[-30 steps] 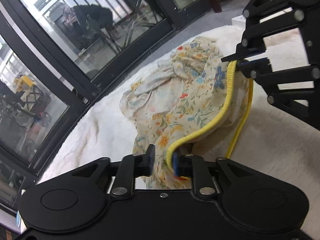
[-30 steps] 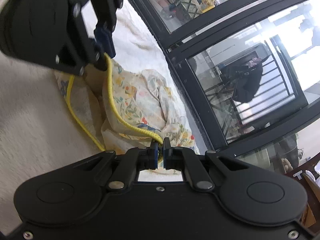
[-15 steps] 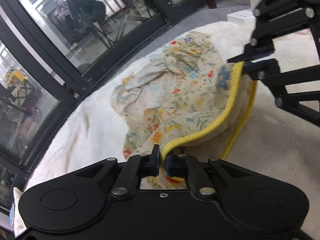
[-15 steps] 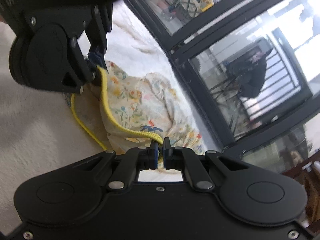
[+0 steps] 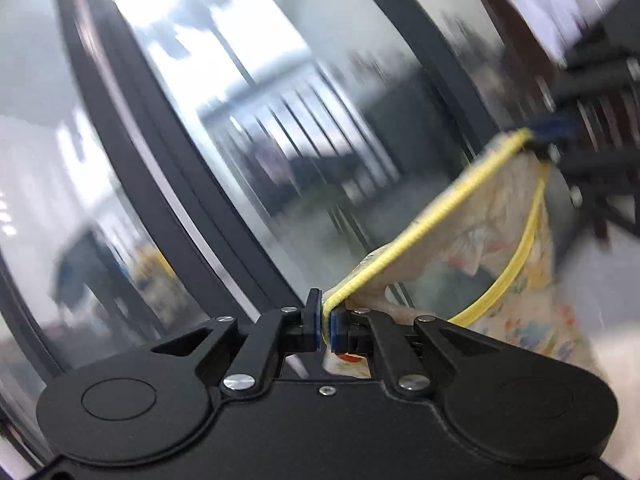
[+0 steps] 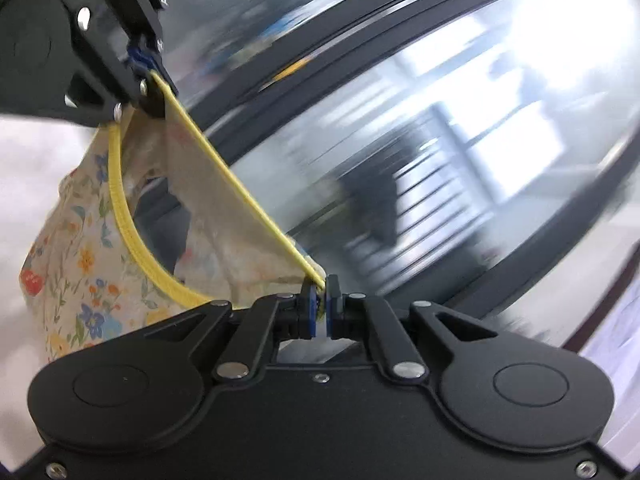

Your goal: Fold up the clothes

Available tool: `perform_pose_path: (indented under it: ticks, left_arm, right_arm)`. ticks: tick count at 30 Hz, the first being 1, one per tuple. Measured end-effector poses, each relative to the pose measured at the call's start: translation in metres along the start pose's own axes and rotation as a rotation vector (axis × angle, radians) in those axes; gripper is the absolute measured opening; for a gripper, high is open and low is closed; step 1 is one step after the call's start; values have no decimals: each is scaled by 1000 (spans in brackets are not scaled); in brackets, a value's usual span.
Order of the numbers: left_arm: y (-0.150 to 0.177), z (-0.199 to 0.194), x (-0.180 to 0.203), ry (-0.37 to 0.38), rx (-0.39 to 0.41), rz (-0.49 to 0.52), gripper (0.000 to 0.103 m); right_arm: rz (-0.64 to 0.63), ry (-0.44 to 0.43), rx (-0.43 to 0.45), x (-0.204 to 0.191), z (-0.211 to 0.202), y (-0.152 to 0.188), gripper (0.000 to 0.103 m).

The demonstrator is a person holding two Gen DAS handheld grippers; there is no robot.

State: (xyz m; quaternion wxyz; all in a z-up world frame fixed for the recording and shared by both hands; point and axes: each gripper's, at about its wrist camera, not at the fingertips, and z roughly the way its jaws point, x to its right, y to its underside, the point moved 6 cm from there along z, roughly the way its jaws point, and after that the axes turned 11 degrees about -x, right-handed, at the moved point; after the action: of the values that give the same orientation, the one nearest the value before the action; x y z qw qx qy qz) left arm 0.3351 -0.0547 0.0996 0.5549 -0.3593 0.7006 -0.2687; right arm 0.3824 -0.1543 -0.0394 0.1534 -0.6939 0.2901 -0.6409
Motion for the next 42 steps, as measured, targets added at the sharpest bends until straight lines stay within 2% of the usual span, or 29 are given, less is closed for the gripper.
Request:
perform_pose_path:
  ticks: [1,2,3,5,7,11,13,15,17,21,23,25,28,29,31,34,36,38,42]
  left_arm:
    - [-25,-17,-17,-19,41,4,4]
    - [-45,-34,-31,-34,75,10,5]
    - [-56,-50,-38,-42,92,17,5]
    - [-66,-81,-47,-26,94,22,5]
    - [-69,-108,-51,5,79,21,5]
    - [-44,-154,-42,103,-14,36,5]
    - [-14,-176,-32,174,-140,20,5]
    - [15,-195,-21,247,-266,6,5]
    - [29,-207,-12,288,-309,32,5]
    - [46,-211,-2,325,-350,72,5]
    - [48,-192,0,315,-338,85,5]
    - [56,-159,4,295,-329,112,6]
    - [70,-103,16,266,-357,123,6]
    - [71,-74,21,239,-367,119,6]
    - [67,-41,24,180,-358,120,6]
    - [46,-3,14,58,-299,129,6]
    - [20,1,-1,-2,-228,111,6]
    - [-7,-12,-21,-46,-145,80,6]
    - [-44,-60,-48,-114,12,57,7]
  right_arm:
    - [2,19,15,15,-5,-9,5]
    - [9,60,51,48,-21,-28,5]
    - [10,79,69,65,-33,-38,5]
    - [11,110,106,101,-65,-56,5]
    - [-1,108,123,115,-91,-63,5]
    - [-49,-1,115,112,-153,-59,5]
    - [-68,-59,105,104,-176,-52,5]
    - [-86,-162,81,91,-208,-40,5]
    - [-99,-281,55,79,-241,-30,5]
    - [-120,-425,19,68,-274,-27,5]
    - [-103,-442,-3,69,-268,-29,5]
    - [-77,-418,-20,66,-243,-32,5]
    - [-55,-386,-39,55,-208,-34,5]
    - [-51,-382,-48,49,-192,-32,5]
    - [-63,-332,-55,28,-142,-34,5]
    - [-75,-230,-42,14,-89,-39,5]
    - [-60,-94,24,22,-57,-56,5]
    - [-14,-21,73,41,-47,-70,5]
    - [69,99,166,86,-66,-90,5]
